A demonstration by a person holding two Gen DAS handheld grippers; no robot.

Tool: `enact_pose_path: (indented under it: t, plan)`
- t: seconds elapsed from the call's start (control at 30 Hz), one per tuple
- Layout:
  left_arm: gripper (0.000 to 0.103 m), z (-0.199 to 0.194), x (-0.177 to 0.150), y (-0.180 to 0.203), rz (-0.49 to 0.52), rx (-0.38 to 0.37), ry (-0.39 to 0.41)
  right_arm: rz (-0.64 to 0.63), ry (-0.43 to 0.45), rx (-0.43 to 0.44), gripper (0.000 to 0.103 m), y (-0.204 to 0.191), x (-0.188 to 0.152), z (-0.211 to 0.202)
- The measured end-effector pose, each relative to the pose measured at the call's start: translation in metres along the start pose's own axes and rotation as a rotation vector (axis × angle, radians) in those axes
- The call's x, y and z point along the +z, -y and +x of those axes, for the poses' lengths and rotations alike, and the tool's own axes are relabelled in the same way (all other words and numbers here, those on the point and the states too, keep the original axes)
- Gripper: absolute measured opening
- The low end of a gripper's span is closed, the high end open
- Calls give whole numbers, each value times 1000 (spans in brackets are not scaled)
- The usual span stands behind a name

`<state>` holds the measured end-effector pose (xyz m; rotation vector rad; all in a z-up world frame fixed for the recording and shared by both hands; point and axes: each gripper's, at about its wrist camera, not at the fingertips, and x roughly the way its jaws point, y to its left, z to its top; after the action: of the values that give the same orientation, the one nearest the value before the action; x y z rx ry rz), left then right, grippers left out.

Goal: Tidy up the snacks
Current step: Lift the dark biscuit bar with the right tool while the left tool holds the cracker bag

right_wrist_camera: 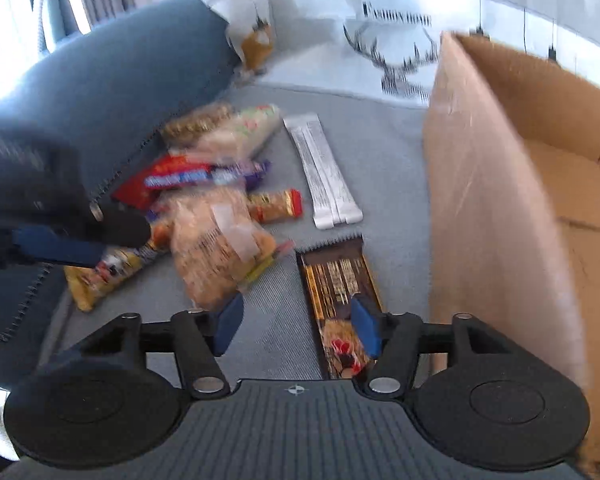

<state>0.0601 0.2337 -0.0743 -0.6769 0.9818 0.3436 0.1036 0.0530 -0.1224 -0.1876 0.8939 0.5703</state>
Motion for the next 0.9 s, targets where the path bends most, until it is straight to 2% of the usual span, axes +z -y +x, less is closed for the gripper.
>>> enact_pose_path:
  t: [0.1,0.13,0.2,0.23,0.3,0.4,0.43,0.47,0.53,0.63,0.67,0.7,0.73,0.77,0.8,0.9]
  plan:
    - [70,10,1,3,-51,25,-29,-54,4,-51,66,-5,-2,7]
    - [73,14,2,4,-57,37,-40,-61,6,-57,63,-6,-3,7]
    - [75,23,2,7,-63,44,-65,-73,14,-77,44,-5,-3,6]
    - [76,28,2,8,-66,42,-80,-88,19,-89,30,-6,-3,5]
    - [78,36,1,10,-64,40,-104,-96,24,-90,24,-4,-4,3]
    - [78,47,0,15,-41,58,-119,-100,17,-93,25,-3,-3,3]
    - [78,50,-1,16,-33,66,-125,-100,17,-94,34,-3,-3,2]
    - [78,53,-1,17,-24,68,-129,-94,13,-92,48,-2,-3,2]
    - [78,58,-2,18,7,71,-135,-86,9,-91,58,-1,-3,4]
    - [74,64,-3,16,43,84,-155,-67,-19,-88,58,1,-4,11]
    - [66,63,-2,17,65,80,-149,-50,-30,-82,58,3,-4,13]
    - [49,63,-2,17,94,81,-148,-30,-38,-73,57,5,-3,15]
    - [41,63,-3,17,118,90,-151,-10,-43,-60,51,7,-3,16]
    - [28,63,-2,17,130,88,-151,6,-40,-45,41,8,-3,16]
    - [16,62,-2,15,133,71,-150,11,-34,-35,41,9,-2,15]
    - [11,57,-1,12,147,58,-133,17,-25,-5,40,8,-3,14]
